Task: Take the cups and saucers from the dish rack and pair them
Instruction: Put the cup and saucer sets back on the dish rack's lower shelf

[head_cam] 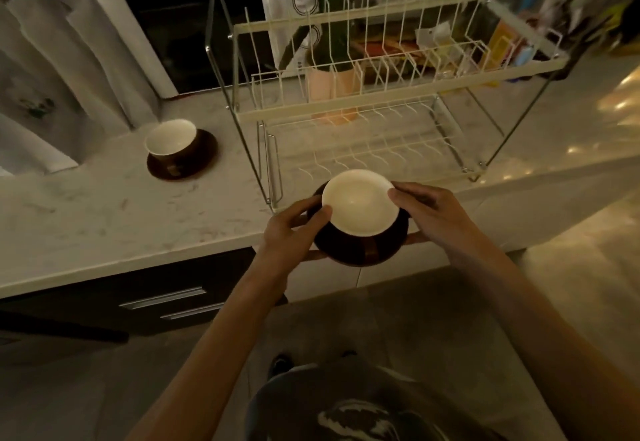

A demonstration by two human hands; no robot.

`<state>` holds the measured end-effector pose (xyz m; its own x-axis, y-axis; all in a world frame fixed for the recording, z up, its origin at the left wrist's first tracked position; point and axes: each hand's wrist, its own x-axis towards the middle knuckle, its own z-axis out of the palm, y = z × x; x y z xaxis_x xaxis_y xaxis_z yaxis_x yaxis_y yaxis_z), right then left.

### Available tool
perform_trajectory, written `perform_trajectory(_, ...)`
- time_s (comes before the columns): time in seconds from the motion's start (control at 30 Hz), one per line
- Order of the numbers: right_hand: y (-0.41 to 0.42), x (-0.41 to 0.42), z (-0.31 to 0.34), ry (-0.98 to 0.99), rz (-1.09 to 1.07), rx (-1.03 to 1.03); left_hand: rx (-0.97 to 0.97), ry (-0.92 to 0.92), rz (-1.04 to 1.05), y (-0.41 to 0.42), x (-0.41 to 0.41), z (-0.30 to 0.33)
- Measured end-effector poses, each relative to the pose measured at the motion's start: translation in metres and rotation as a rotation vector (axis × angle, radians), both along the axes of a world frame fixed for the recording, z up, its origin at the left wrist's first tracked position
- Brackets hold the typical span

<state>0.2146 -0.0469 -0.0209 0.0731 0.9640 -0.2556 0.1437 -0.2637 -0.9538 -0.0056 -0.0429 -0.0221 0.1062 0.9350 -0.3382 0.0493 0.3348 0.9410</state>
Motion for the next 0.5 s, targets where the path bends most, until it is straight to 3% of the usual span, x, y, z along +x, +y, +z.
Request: perform_trajectory(0.5, 0.076, 0.048, 0.012, -0.075, -0.229, 0.008, -0.022, -0.034, 0.002, 0.084, 0.069, 0.008)
